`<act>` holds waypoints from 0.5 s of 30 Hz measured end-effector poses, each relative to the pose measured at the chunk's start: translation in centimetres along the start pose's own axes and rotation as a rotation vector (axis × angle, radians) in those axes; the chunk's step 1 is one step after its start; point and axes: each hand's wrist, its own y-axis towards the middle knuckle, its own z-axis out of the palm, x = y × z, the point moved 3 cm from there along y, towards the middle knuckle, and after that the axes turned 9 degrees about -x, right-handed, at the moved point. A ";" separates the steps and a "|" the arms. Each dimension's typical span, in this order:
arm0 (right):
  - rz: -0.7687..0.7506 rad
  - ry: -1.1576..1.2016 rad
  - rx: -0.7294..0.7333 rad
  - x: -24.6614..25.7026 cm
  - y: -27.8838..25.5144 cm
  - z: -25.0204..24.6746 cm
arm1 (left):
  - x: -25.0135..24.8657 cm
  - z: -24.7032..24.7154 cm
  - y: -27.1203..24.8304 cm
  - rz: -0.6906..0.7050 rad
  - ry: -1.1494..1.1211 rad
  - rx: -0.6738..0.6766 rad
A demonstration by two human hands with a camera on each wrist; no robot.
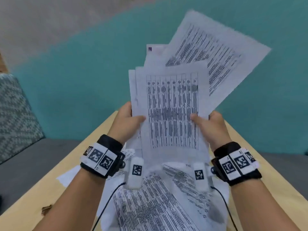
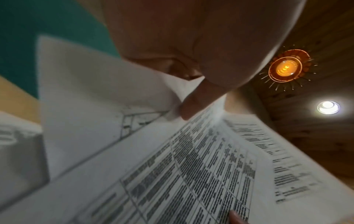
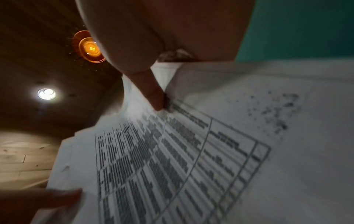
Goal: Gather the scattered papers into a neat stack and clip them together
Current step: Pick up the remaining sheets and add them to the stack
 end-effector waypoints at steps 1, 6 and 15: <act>-0.031 0.036 -0.033 -0.2 0.1 0.2 | 0.2 0.4 0.2 -0.003 -0.036 -0.039; 0.028 0.090 -0.060 -2.8 0.7 1.2 | 3.1 2.5 0.9 -0.095 -0.118 -0.093; 0.115 0.166 -0.044 -3.7 0.7 1.4 | 5.3 3.6 1.0 -0.139 -0.145 -0.117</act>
